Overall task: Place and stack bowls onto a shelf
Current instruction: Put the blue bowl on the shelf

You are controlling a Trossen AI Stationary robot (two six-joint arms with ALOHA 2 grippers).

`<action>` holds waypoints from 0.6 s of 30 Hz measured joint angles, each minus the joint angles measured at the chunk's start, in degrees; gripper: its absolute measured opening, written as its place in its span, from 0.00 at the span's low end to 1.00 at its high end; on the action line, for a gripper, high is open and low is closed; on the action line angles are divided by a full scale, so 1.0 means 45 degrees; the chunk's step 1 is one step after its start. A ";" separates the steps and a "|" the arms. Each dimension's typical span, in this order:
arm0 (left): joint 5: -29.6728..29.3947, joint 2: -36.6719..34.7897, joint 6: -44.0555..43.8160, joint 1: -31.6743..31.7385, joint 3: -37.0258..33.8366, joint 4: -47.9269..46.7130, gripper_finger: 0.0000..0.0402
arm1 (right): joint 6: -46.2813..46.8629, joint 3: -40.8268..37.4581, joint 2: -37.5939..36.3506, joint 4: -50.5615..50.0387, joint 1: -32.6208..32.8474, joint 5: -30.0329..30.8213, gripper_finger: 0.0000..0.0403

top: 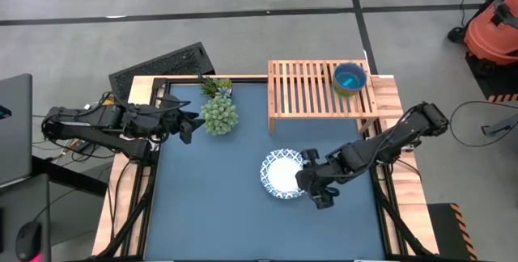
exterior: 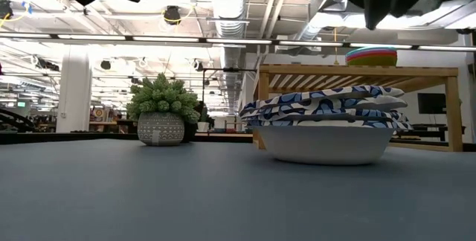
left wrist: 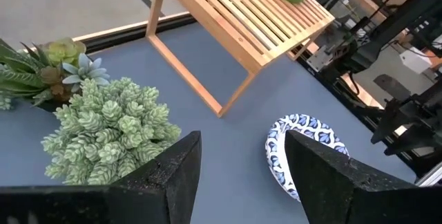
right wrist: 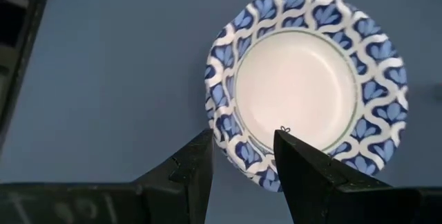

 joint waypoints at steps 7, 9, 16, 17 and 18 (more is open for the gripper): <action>-0.0010 -0.0005 0.0005 0.0000 0.0005 -0.0015 0.49 | -0.0943 0.0000 0.1019 0.0010 0.0341 -0.0123 0.44; -0.0010 -0.0005 0.0005 0.0000 0.0005 -0.0015 0.49 | -0.1157 0.0000 0.1408 0.0028 0.0412 -0.0128 0.44; -0.0019 -0.0005 0.0005 0.0000 0.0005 -0.0018 0.49 | -0.1334 0.0000 0.2429 0.0119 0.0352 -0.0080 0.44; -0.0021 -0.0007 0.0005 0.0000 0.0005 -0.0019 0.49 | -0.1326 0.0000 0.2479 0.0144 0.0341 -0.0080 0.44; -0.0029 -0.0009 0.0005 0.0000 0.0005 -0.0019 0.49 | -0.1307 -0.0003 0.2484 0.0169 0.0341 -0.0080 0.44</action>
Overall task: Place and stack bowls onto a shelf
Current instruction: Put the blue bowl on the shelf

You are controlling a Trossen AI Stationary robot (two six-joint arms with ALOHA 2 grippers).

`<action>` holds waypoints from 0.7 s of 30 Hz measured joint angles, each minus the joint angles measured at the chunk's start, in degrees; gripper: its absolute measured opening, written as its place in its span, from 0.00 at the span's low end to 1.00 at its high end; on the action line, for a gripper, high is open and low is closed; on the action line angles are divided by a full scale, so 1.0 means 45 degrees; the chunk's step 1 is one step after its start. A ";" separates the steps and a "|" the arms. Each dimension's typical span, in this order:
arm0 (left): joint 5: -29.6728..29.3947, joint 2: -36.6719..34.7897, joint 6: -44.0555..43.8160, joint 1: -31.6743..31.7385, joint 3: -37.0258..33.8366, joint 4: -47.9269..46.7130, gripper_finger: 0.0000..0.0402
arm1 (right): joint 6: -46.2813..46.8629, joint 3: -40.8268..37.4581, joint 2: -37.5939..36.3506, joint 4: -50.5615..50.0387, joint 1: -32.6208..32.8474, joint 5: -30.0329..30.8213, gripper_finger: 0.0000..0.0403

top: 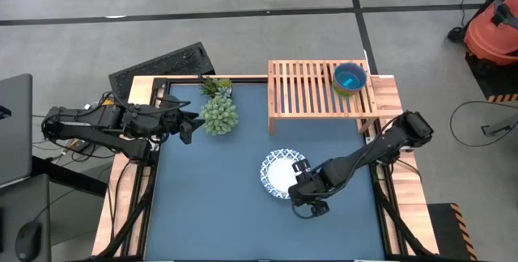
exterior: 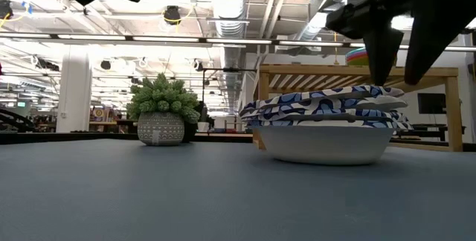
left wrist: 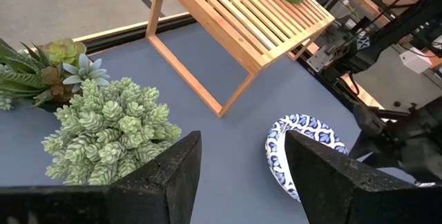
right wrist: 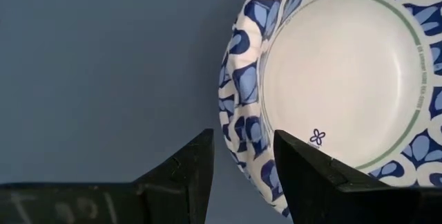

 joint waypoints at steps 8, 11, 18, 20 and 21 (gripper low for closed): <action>-0.0063 0.0004 0.0000 0.0000 0.0000 0.0005 0.49 | -0.0095 0.0013 -0.0241 0.0229 -0.0080 0.0264 0.44; -0.0063 0.0004 0.0000 0.0000 0.0000 0.0005 0.49 | -0.0097 0.0003 -0.0185 0.0157 -0.0123 0.0282 0.44; -0.0063 0.0004 0.0000 0.0000 0.0000 -0.0005 0.49 | -0.0211 0.0027 0.0185 0.0245 -0.0242 0.0276 0.44; -0.0067 0.0000 0.0000 0.0000 0.0000 -0.0005 0.49 | -0.0296 -0.0017 0.0269 0.0119 -0.0233 0.0272 0.44; -0.0073 -0.0001 0.0000 -0.0005 0.0000 -0.0005 0.49 | -0.0312 -0.0017 0.0299 0.0084 -0.0234 0.0294 0.44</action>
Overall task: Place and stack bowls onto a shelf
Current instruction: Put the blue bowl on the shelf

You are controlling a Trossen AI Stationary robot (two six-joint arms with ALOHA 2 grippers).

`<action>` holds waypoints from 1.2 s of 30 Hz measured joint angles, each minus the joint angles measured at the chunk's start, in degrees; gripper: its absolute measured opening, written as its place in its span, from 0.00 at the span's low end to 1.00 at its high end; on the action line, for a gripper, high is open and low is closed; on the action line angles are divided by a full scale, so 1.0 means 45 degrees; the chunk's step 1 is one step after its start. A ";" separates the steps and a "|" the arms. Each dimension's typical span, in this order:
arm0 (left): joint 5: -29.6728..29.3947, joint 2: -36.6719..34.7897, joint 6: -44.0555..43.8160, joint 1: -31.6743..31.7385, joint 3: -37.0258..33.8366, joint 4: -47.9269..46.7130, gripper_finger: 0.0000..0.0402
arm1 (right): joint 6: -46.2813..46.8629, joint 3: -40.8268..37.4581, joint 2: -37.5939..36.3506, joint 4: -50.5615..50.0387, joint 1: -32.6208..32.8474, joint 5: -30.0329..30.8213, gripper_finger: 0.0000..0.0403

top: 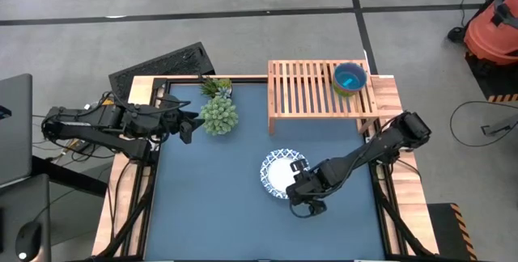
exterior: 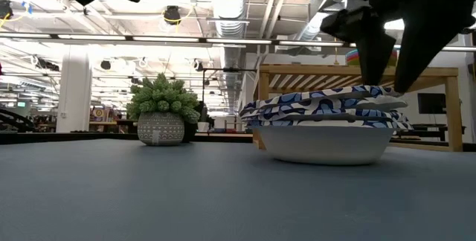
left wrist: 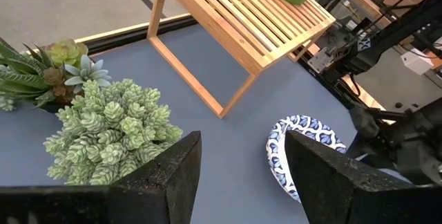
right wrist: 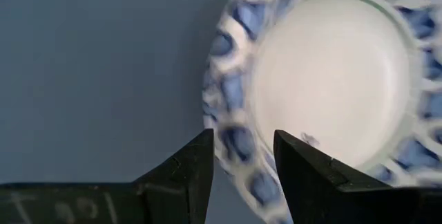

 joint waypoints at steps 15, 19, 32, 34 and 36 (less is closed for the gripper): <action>-0.0019 0.0003 0.0005 0.0005 0.0000 -0.0024 0.49 | -0.0080 0.0019 0.0091 -0.0087 -0.0354 0.0039 0.31; -0.0020 0.0004 0.0005 0.0002 0.0000 -0.0036 0.49 | -0.0119 0.0019 0.0091 -0.0080 -0.0370 -0.0027 0.25; -0.0029 0.0005 0.0007 0.0005 0.0000 -0.0107 0.49 | -0.0026 0.0019 0.0090 -0.0088 -0.0519 -0.0608 0.04; -0.0029 0.0005 0.0010 0.0005 0.0000 -0.0097 0.49 | -0.0019 0.0019 -0.0039 -0.0165 -0.0519 -0.0659 0.04; -0.0026 0.0005 0.0008 0.0005 0.0000 -0.0097 0.49 | -0.0019 0.0019 -0.0328 -0.0224 -0.0539 -0.0704 0.04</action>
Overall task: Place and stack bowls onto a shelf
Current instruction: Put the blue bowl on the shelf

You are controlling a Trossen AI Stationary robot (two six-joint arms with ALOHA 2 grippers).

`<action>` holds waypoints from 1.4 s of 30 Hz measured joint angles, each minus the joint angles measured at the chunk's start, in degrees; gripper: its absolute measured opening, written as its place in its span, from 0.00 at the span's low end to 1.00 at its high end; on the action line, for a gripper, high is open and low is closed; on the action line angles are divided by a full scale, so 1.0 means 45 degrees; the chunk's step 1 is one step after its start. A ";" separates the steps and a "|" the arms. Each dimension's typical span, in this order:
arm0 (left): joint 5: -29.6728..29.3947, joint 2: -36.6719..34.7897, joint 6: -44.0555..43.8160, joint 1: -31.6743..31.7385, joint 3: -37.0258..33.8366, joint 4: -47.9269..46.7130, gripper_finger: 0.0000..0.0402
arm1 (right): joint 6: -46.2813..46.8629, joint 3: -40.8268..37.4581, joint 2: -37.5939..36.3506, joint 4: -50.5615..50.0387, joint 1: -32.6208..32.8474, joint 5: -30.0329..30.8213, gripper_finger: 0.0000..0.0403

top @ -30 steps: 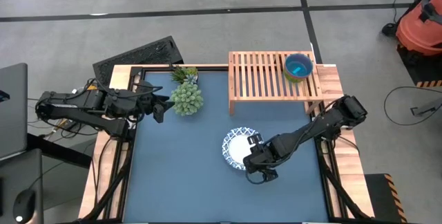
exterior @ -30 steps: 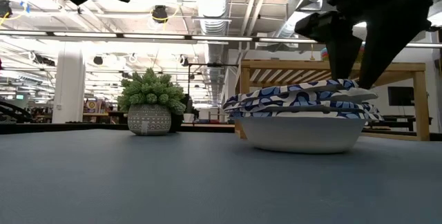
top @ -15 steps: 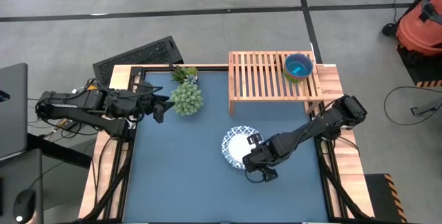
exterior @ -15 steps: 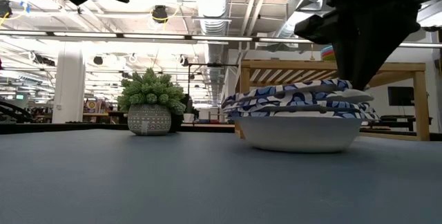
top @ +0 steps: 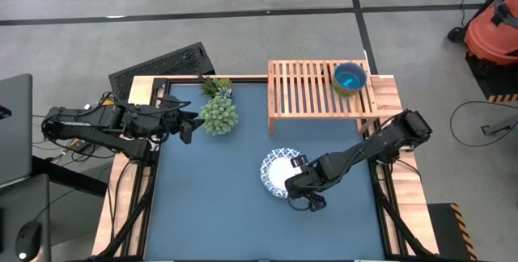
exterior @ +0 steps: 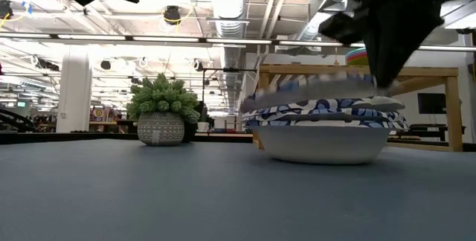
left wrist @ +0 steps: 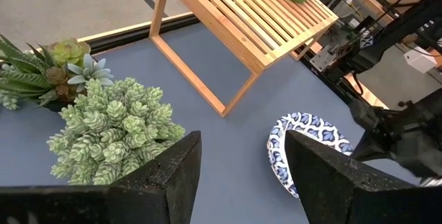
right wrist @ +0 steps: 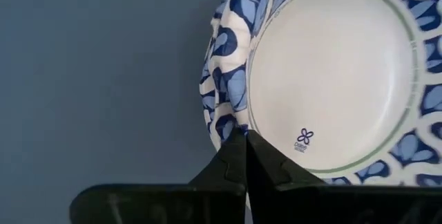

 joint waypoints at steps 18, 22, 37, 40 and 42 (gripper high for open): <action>-0.0333 0.0000 0.0249 0.0000 0.0000 0.0029 0.49 | 0.1227 0.0000 -0.5091 0.3346 -0.1019 -0.0137 0.04; -0.0333 0.0000 0.0245 0.0000 0.0000 0.0029 0.49 | 0.0446 0.0000 -0.5960 0.4079 -0.1489 0.0780 0.04; -0.0337 -0.0004 0.0273 0.0000 0.0000 0.0019 0.49 | -0.1749 0.0001 -0.6774 0.2380 -0.5732 0.3126 0.04; -0.0335 0.0000 0.0273 0.0000 0.0000 0.0017 0.49 | -0.1784 -0.0003 -0.6636 0.1760 -0.6649 0.3120 0.04; -0.0338 -0.0004 0.0273 0.0000 0.0000 0.0019 0.49 | -0.1960 0.0004 -0.6478 0.1492 -0.7171 0.3072 0.04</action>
